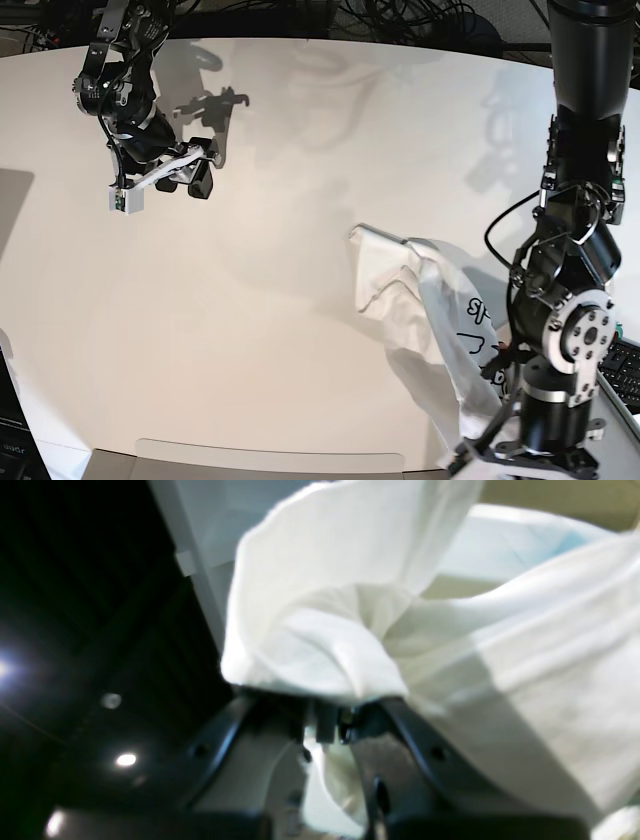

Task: Layout the t-shirt on the table in an organized manner, then fold the t-shirt properly
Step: 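Lower the held shirt with the left gripper back onto the table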

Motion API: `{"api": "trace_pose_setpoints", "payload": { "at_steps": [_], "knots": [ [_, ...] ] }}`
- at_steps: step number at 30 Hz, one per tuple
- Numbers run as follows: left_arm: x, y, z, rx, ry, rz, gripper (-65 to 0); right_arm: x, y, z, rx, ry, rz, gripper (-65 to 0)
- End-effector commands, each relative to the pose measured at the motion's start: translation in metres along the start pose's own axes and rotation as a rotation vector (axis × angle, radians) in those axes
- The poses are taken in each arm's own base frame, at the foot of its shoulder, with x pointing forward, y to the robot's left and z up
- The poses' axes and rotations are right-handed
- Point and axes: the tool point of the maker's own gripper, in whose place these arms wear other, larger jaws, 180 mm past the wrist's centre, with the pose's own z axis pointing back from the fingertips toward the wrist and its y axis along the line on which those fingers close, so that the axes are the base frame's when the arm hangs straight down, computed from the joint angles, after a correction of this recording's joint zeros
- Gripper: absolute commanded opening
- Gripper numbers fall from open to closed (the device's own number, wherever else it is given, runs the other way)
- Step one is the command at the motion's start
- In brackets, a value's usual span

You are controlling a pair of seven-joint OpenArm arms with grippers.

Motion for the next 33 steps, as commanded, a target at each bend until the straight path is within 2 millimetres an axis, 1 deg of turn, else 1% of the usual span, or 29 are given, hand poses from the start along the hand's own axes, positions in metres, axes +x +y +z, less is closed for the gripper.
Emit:
{"api": "trace_pose_setpoints", "payload": {
  "at_steps": [1, 2, 3, 5, 7, 8, 10, 13, 16, 18, 19, 21, 24, 28, 30, 33],
  "knots": [
    [0.027, 0.008, 0.007, 0.022, -0.089, 0.023, -64.7, 0.011, 0.007, 0.003, 0.021, -0.045, 0.011, -30.4],
    [0.044, 0.001, 0.012, 0.006, -0.133, 0.023, -64.7, 0.011, 0.007, 0.004, 0.020, -0.043, 0.010, -30.4],
    [0.060, -0.012, 0.016, -0.029, -0.170, 0.003, -64.7, 0.010, 0.006, 0.004, 0.018, -0.041, 0.009, -30.4],
    [0.090, -0.052, 0.030, -0.133, -0.241, -0.010, -64.7, 0.010, 0.004, 0.005, 0.013, -0.040, 0.012, -30.4],
    [0.114, -0.079, 0.045, -0.204, -0.282, 0.011, -64.7, 0.011, 0.000, 0.006, 0.006, -0.039, 0.025, -30.4],
    [0.127, -0.097, 0.055, -0.250, -0.304, 0.015, -64.7, 0.011, -0.002, 0.006, 0.001, -0.037, 0.033, -30.4],
    [0.149, -0.135, 0.081, -0.353, -0.358, 0.018, -64.7, 0.010, -0.003, 0.007, -0.002, -0.033, 0.036, -30.4],
    [0.174, -0.195, 0.131, -0.529, -0.438, 0.021, -64.7, 0.010, -0.005, 0.007, -0.005, -0.032, 0.038, -30.4],
    [0.192, -0.240, 0.179, -0.681, -0.495, 0.024, -64.7, 0.011, -0.009, 0.009, -0.014, -0.029, 0.055, -30.4],
    [0.204, -0.262, 0.209, -0.768, -0.529, 0.032, -64.7, 0.011, -0.013, 0.010, -0.023, -0.023, 0.069, -30.4],
    [0.208, -0.269, 0.219, -0.798, -0.539, 0.037, -64.7, 0.011, -0.015, 0.011, -0.028, -0.023, 0.075, -30.4],
    [0.211, -0.279, 0.232, -0.840, -0.544, 0.038, -64.8, 0.014, -0.023, 0.013, -0.047, -0.027, 0.076, -30.4],
    [0.208, -0.289, 0.238, -0.873, -0.531, 0.038, -64.8, 0.014, -0.032, 0.017, -0.072, -0.034, 0.061, -30.4],
    [0.206, -0.293, 0.241, -0.889, -0.522, 0.039, -64.8, 0.018, -0.046, 0.023, -0.109, -0.048, 0.047, -30.4],
    [0.200, -0.291, 0.234, -0.881, -0.493, 0.063, -64.8, 0.020, -0.051, 0.025, -0.123, -0.051, 0.042, -30.4],
    [0.186, -0.284, 0.211, -0.841, -0.400, 0.152, -64.8, 0.021, -0.050, 0.024, -0.120, -0.053, 0.042, -30.4]
  ]
}}
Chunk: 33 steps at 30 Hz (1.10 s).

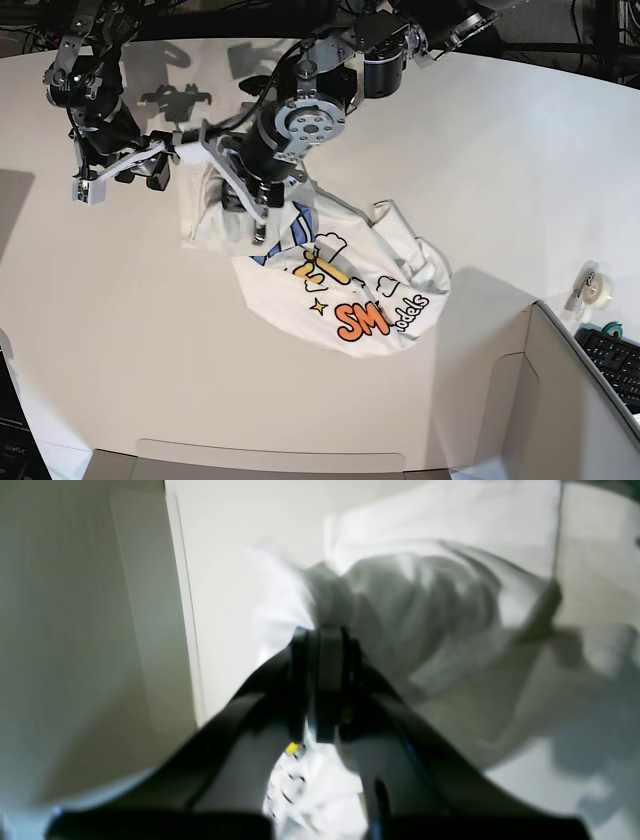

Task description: Layout the t-shirt on the table in an organized manner, then fold the t-shirt properly

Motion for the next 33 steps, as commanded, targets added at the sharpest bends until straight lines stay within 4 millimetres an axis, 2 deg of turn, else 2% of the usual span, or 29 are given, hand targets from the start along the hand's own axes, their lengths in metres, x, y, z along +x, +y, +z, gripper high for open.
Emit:
{"api": "trace_pose_setpoints", "payload": {
  "at_steps": [1, 2, 5, 8, 11, 15, 17, 20, 27, 30, 33],
  "knots": [
    [-0.004, 0.026, 0.005, 0.080, 0.007, 0.043, -64.8, 0.013, 0.005, 0.002, 0.017, -0.042, 0.012, -30.4],
    [-0.014, 0.031, 0.006, 0.095, 0.029, 0.080, -64.8, 0.012, 0.005, 0.002, 0.016, -0.042, 0.008, -30.4],
    [-0.043, 0.028, 0.012, 0.097, 0.094, 0.175, -64.8, 0.020, 0.010, 0.000, 0.029, -0.062, 0.005, -30.4],
    [-0.061, 0.014, 0.014, 0.070, 0.139, 0.230, -64.8, 0.023, 0.021, -0.003, 0.052, -0.078, -0.027, -30.5],
    [-0.068, -0.009, 0.016, 0.021, 0.157, 0.267, -64.8, 0.027, 0.040, -0.008, 0.101, -0.090, -0.036, -30.5],
    [-0.057, -0.032, 0.018, -0.026, 0.091, 0.297, -64.8, 0.026, 0.081, -0.014, 0.201, -0.083, -0.021, -30.5],
    [-0.061, -0.025, 0.018, 0.008, 0.095, 0.336, -64.8, 0.023, 0.100, -0.016, 0.246, -0.069, 0.001, -30.5],
    [-0.081, -0.010, 0.020, 0.086, 0.135, 0.423, -64.8, 0.013, 0.118, -0.020, 0.293, -0.034, 0.018, -30.5],
    [-0.116, -0.010, 0.025, 0.110, 0.222, 0.484, -64.8, -0.042, 0.106, -0.053, 0.271, 0.146, -0.045, -30.6],
    [-0.123, -0.012, 0.030, 0.114, 0.239, 0.501, -64.4, -0.055, 0.103, -0.061, 0.266, 0.191, -0.058, -31.1],
    [-0.124, -0.019, 0.031, 0.100, 0.247, 0.507, -60.6, -0.068, 0.098, -0.071, 0.255, 0.239, -0.072, -37.9]
  ]
}}
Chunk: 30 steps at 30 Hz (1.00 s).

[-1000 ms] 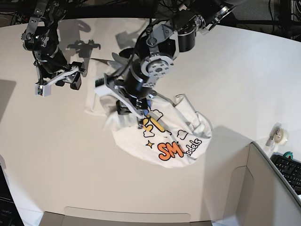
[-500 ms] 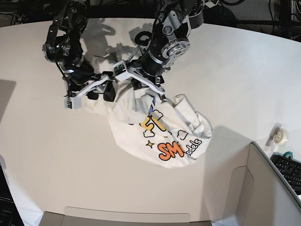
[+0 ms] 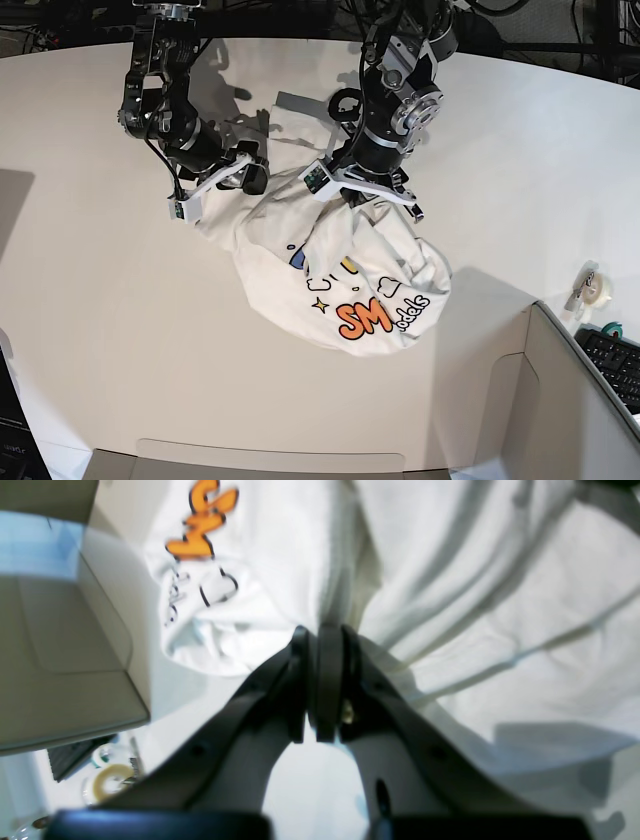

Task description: Layout the t-shirt on the table in an organized manner, then fold the t-shirt properly

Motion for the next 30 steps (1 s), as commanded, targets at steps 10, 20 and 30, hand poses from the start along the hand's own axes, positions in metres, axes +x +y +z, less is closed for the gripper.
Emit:
{"api": "trace_pose_setpoints", "payload": {
  "at_steps": [10, 20, 30],
  "knots": [
    [-0.004, 0.019, 0.003, 0.054, -0.001, 0.040, -50.5, 0.003, -0.045, -0.002, -0.096, 0.073, 0.043, -56.4],
    [-0.018, 0.025, 0.003, 0.064, 0.024, -0.001, -50.5, 0.011, -0.070, 0.010, -0.154, 0.077, 0.088, -56.4],
    [-0.022, 0.017, 0.004, 0.047, 0.034, 0.000, -50.5, 0.039, -0.113, 0.036, -0.262, 0.064, 0.173, -56.4]
  ]
}}
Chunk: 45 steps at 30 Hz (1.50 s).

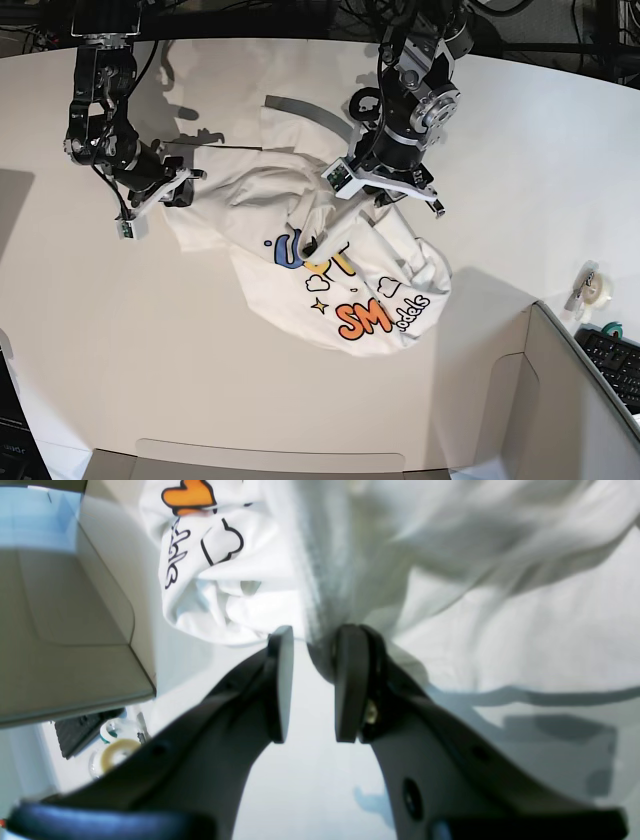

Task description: Layout the t-shirt on the table in an organized manner, then fold the t-shirt properly

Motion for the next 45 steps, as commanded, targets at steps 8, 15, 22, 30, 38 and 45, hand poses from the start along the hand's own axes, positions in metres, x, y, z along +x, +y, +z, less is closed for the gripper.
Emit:
{"api": "trace_pose_setpoints", "payload": {
  "at_steps": [8, 15, 22, 30, 38, 45],
  "knots": [
    [0.007, -0.006, 0.006, -0.007, -0.035, 0.006, -53.6, 0.017, -0.082, 0.033, -0.227, -0.030, -0.066, -56.4],
    [0.004, -0.017, 0.008, -0.034, -0.042, 0.011, -56.4, 0.030, -0.091, 0.037, -0.306, -0.046, -0.015, -56.1],
    [0.002, -0.019, 0.008, -0.038, -0.039, 0.011, -56.4, 0.062, -0.062, 0.062, -0.286, -0.178, 0.056, -56.1],
    [-0.003, -0.026, 0.010, -0.055, -0.026, 0.014, -51.7, 0.071, -0.022, 0.104, -0.193, -0.369, -0.053, -50.9],
    [-0.011, -0.024, 0.010, -0.051, -0.012, -0.013, -51.6, 0.008, 0.055, 0.094, 0.230, -0.308, -0.378, -35.9],
    [-0.013, -0.024, 0.009, -0.051, -0.006, -0.016, -51.6, -0.033, 0.073, 0.103, 0.329, -0.299, -0.662, -35.9]
  ]
}}
